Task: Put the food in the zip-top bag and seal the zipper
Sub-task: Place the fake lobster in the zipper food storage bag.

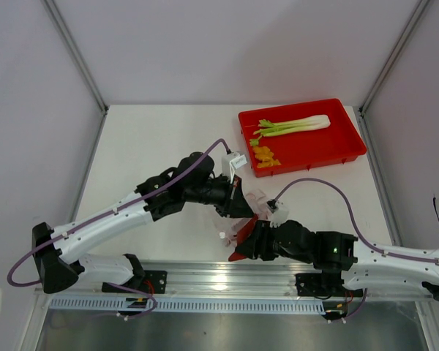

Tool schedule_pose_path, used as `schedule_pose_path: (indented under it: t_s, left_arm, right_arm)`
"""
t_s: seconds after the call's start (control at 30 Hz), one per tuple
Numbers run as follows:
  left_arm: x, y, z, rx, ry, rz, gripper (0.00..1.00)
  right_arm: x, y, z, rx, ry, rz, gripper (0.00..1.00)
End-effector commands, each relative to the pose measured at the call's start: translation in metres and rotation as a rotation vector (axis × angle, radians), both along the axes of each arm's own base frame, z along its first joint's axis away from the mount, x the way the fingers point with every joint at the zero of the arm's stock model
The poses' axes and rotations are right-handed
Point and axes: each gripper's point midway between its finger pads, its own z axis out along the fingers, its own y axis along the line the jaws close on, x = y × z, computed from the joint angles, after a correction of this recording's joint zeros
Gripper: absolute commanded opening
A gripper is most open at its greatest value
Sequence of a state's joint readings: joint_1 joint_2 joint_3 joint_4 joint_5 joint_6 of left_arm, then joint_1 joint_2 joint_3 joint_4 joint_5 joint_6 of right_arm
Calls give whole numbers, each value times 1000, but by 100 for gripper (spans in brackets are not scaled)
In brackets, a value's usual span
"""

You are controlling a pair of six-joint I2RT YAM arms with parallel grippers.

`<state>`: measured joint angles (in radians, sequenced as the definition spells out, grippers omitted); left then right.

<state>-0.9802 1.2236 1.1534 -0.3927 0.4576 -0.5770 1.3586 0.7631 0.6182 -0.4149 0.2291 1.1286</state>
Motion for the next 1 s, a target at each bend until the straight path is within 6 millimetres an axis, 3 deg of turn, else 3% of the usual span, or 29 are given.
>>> schedule_pose_path:
  t_s: [0.0, 0.23, 0.5, 0.73, 0.97]
  left_arm:
    - [-7, -9, 30, -95, -27, -41, 1]
    - [-7, -12, 32, -104, -25, -46, 1]
    - [-10, -10, 28, -97, -30, -54, 0]
    - [-8, 2, 4, -34, -50, -25, 1]
    - [-7, 23, -28, 56, -106, -9, 1]
  right_arm:
    - [6, 8, 27, 70, -44, -16, 52]
    - [6, 15, 37, 122, -42, -29, 46]
    - [13, 16, 36, 135, 2, -104, 26]
    - [5, 9, 46, 166, 35, -88, 3]
    - [-2, -14, 82, 283, 52, -60, 0]
